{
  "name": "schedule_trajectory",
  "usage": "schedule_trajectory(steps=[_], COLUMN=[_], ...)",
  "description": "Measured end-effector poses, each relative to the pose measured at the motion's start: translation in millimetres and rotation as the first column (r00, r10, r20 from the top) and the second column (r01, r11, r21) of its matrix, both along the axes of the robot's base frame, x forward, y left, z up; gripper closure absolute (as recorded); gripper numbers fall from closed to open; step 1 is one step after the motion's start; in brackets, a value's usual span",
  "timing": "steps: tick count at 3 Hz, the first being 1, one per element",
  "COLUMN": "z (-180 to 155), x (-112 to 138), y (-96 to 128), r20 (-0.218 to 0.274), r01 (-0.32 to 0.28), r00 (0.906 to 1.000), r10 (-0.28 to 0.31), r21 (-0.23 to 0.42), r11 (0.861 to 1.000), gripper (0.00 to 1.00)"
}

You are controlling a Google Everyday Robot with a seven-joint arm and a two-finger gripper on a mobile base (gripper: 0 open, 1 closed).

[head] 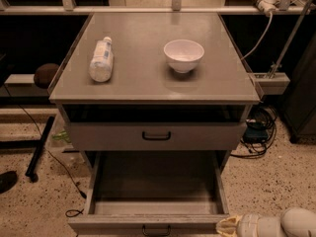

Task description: Close middle drawer

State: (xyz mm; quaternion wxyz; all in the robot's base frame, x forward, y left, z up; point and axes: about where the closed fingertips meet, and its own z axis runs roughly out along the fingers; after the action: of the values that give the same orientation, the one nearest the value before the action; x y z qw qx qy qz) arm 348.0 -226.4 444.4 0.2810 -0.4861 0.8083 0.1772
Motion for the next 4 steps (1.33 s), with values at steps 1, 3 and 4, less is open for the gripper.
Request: schedule_trajectory(steps=[1,3,4], z=[-5.5,-7.2,-9.3], x=[6.8,33.9,50.1], y=[2.6,18.0,28.2], r20=[0.003,0.038,0.051], r01=[-0.008,-0.060,-0.089], r00=[1.0000,0.9975,0.9949], r10=[0.008,0.059,0.088], r21=[0.003,0.009,0.021], r11=[1.000,0.998,0.996], gripper=[0.81,0.35,0.11])
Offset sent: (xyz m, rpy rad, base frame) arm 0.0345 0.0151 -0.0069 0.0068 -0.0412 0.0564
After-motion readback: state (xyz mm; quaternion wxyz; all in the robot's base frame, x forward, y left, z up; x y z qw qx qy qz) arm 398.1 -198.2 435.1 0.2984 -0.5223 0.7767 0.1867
